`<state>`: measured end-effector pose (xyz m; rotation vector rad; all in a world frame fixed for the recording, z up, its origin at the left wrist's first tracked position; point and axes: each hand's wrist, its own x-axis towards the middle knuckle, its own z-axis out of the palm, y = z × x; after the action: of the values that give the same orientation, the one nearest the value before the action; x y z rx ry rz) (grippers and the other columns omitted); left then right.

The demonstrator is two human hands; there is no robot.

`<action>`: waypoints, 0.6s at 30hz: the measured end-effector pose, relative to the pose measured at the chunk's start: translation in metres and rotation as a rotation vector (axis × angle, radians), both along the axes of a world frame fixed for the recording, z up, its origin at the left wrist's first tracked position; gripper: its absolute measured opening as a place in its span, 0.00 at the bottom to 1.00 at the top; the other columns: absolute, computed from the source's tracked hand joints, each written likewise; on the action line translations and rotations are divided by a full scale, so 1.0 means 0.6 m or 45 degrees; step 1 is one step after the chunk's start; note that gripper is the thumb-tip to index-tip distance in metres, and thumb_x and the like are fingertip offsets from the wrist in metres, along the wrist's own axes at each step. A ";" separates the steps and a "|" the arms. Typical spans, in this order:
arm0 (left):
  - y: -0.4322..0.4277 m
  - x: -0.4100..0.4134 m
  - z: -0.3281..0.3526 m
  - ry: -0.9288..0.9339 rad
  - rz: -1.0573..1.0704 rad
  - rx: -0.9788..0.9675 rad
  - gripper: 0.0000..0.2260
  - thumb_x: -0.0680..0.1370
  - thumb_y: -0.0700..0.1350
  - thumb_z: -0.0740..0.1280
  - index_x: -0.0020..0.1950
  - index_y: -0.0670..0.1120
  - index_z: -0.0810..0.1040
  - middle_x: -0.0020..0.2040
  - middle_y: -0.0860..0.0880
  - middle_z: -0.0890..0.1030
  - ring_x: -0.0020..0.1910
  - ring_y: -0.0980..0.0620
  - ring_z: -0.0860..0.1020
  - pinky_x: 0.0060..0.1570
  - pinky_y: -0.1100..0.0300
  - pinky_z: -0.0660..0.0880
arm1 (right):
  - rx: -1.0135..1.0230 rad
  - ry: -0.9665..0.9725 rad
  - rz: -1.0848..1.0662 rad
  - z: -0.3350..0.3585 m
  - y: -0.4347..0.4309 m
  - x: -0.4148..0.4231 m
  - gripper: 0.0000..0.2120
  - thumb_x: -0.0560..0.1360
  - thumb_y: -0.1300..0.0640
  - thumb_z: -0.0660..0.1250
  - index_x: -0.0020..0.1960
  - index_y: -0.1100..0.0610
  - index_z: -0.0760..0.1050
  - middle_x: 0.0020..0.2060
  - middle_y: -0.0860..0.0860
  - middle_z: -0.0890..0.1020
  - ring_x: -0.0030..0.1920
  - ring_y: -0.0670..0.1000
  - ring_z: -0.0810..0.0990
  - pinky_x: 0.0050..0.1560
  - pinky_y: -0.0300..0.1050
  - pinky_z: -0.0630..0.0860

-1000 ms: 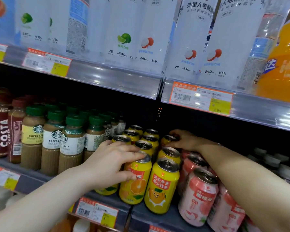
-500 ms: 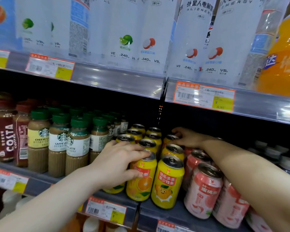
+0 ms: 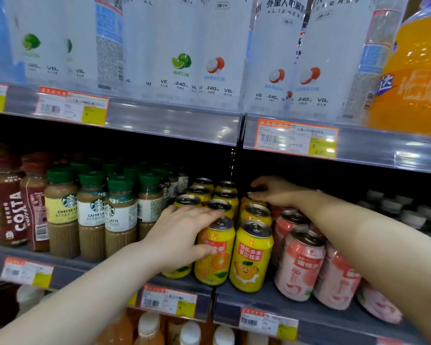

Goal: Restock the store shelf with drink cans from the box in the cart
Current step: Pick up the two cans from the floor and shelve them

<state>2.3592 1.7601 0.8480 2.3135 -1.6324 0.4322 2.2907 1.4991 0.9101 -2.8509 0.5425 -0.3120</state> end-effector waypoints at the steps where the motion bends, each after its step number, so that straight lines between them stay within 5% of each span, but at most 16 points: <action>1: 0.002 0.001 0.004 0.062 -0.036 -0.024 0.35 0.72 0.60 0.67 0.75 0.61 0.54 0.75 0.56 0.61 0.74 0.55 0.57 0.71 0.52 0.53 | -0.003 -0.046 0.025 0.005 0.013 -0.003 0.21 0.76 0.49 0.65 0.66 0.56 0.71 0.65 0.54 0.75 0.64 0.52 0.73 0.60 0.39 0.67; 5: 0.021 0.019 0.017 0.256 -0.131 -0.221 0.35 0.69 0.53 0.73 0.73 0.57 0.62 0.73 0.52 0.65 0.73 0.54 0.60 0.69 0.63 0.54 | 0.047 -0.197 0.148 0.011 0.084 -0.022 0.15 0.75 0.50 0.66 0.59 0.55 0.76 0.56 0.52 0.80 0.57 0.52 0.77 0.57 0.41 0.72; 9: 0.051 0.051 0.011 0.179 0.083 -0.150 0.38 0.67 0.55 0.75 0.74 0.55 0.62 0.74 0.48 0.65 0.73 0.49 0.61 0.70 0.56 0.58 | 0.010 -0.033 0.262 0.008 0.159 -0.046 0.21 0.72 0.40 0.66 0.62 0.49 0.75 0.52 0.44 0.77 0.54 0.46 0.76 0.46 0.34 0.71; 13: 0.068 0.060 -0.002 0.263 0.095 -0.066 0.40 0.66 0.57 0.75 0.74 0.55 0.61 0.73 0.49 0.65 0.72 0.49 0.62 0.68 0.57 0.61 | -0.077 0.183 0.324 -0.007 0.195 -0.055 0.35 0.66 0.37 0.70 0.69 0.46 0.66 0.64 0.47 0.71 0.63 0.49 0.72 0.58 0.41 0.71; 18: 0.068 0.058 -0.006 0.346 0.068 -0.023 0.39 0.68 0.56 0.74 0.75 0.55 0.59 0.71 0.49 0.67 0.68 0.49 0.68 0.63 0.58 0.67 | -0.105 0.187 0.276 -0.019 0.202 -0.058 0.39 0.65 0.38 0.72 0.71 0.45 0.62 0.70 0.48 0.67 0.68 0.51 0.68 0.65 0.47 0.70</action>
<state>2.3940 1.8011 0.8441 2.2897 -1.4344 0.1345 2.2559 1.6202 0.8984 -2.9936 0.2465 -0.0896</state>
